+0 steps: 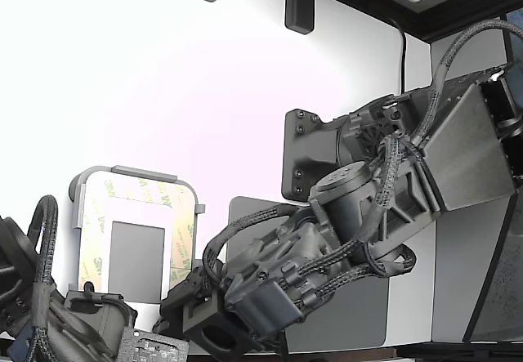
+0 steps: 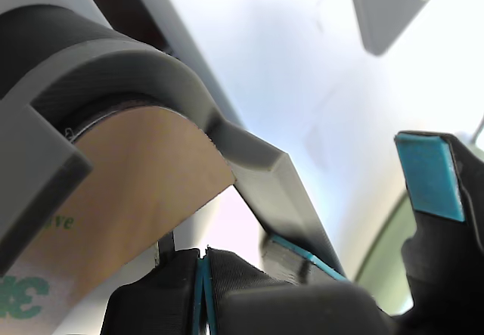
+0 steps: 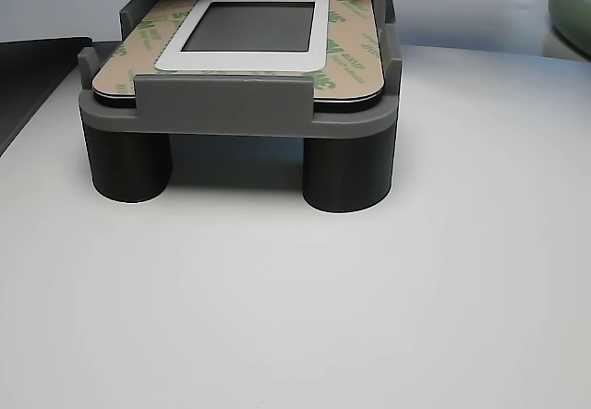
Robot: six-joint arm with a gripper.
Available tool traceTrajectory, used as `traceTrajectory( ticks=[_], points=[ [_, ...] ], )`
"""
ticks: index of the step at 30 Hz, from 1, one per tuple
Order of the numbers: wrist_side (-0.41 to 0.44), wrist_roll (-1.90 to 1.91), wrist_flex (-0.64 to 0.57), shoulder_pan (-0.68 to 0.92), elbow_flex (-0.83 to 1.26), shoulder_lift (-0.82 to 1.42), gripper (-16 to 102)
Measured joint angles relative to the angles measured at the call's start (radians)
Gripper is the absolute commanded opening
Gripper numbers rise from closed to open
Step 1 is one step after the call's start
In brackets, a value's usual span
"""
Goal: Peel off protective film from adhesive tape.
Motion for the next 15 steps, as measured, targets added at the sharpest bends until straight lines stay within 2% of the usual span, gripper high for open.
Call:
traceTrajectory(
  ticks=[15],
  points=[
    [0.003, 0.003, -0.051, 0.003, 0.051, 0.015, -10]
  ],
)
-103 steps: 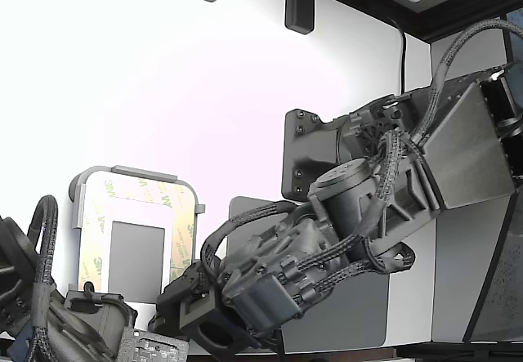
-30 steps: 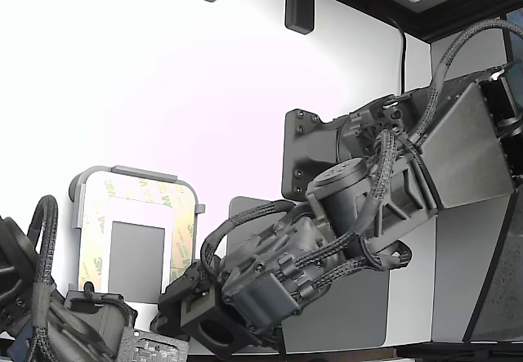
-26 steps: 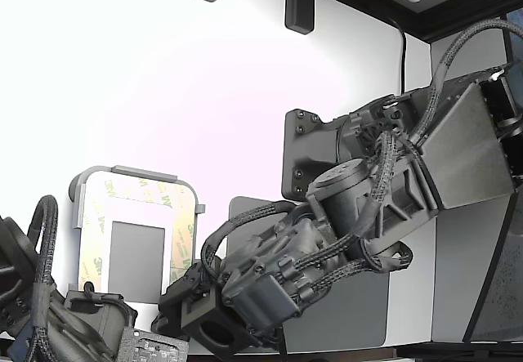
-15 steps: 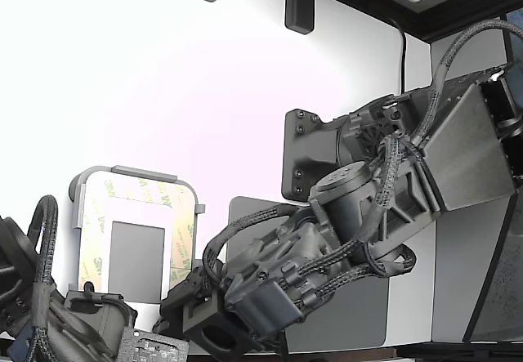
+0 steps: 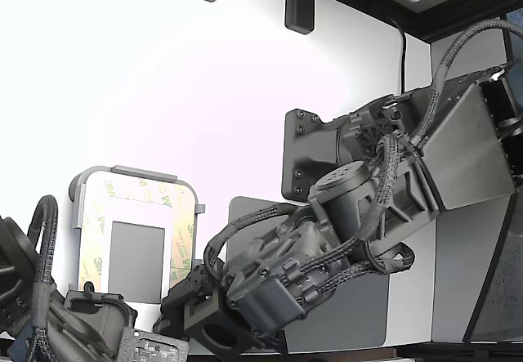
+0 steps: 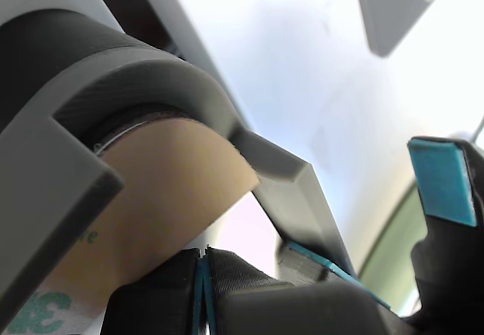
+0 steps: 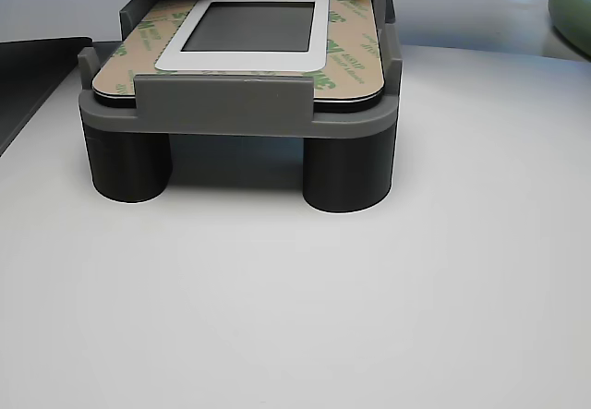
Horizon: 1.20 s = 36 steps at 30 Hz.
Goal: Peel off protective film from adhesive tape.
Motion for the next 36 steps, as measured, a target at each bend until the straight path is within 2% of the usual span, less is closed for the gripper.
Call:
traceTrajectory(
  ticks=[36],
  points=[
    [0.000, -0.011, 0.044, 0.002, 0.002, 0.031, -8]
  ],
)
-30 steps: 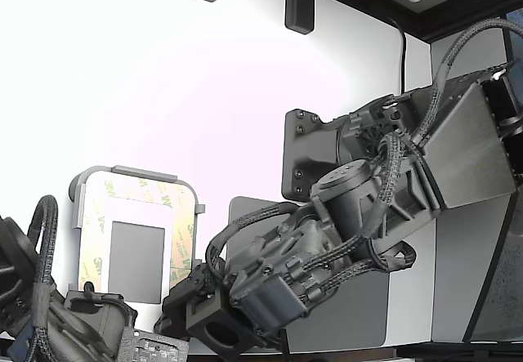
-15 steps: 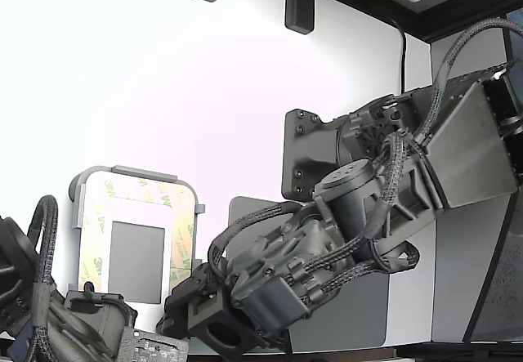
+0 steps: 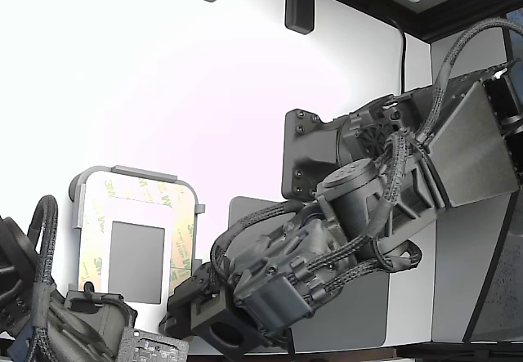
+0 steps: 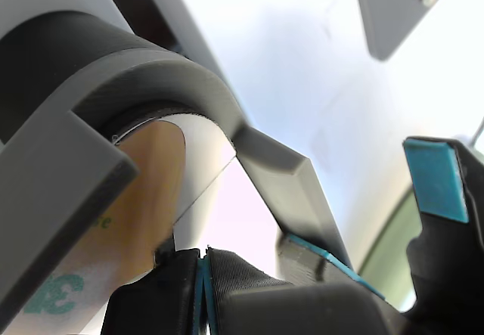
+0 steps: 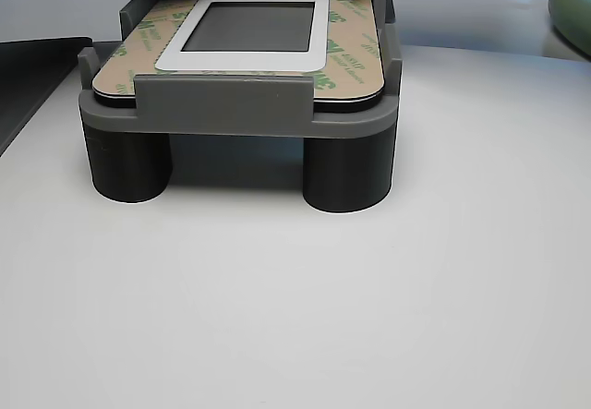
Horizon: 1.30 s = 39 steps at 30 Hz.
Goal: Peel off protective film from adhesive tape.
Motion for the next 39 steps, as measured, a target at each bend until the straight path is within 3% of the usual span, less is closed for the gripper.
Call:
traceTrajectory(
  ticks=[39],
  points=[
    [-0.044, -0.071, -0.048, -0.029, 0.028, -0.006, -10]
  ],
)
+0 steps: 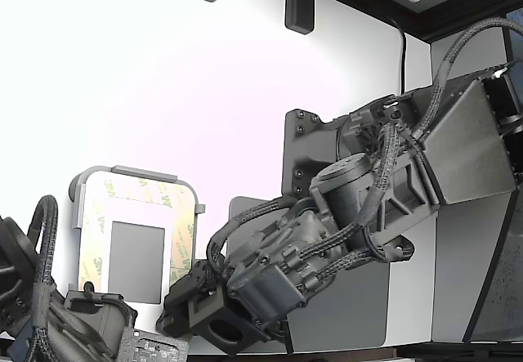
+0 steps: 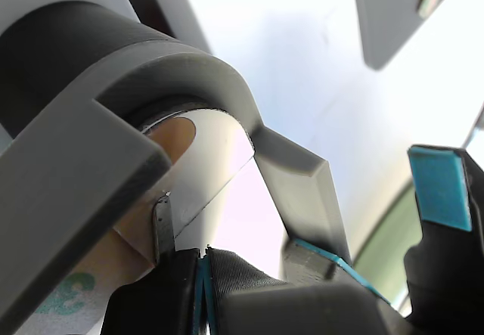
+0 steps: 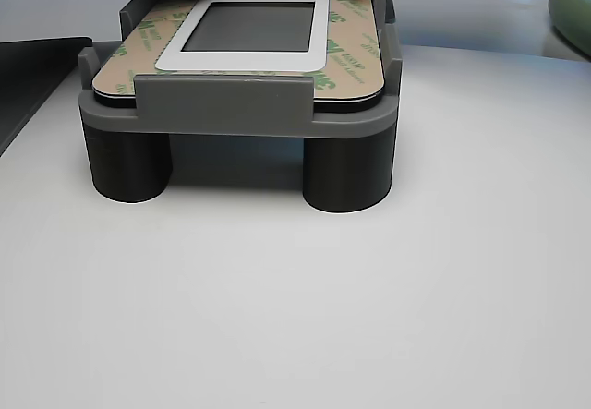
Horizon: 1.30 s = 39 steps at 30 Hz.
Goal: Peel off protective film from adhesive tape.
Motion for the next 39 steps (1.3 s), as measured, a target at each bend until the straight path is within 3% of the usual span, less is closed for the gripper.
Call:
traceTrajectory(
  ticks=[39],
  points=[
    [-0.015, -0.081, -0.018, -0.035, 0.008, -0.011, -10]
  ],
)
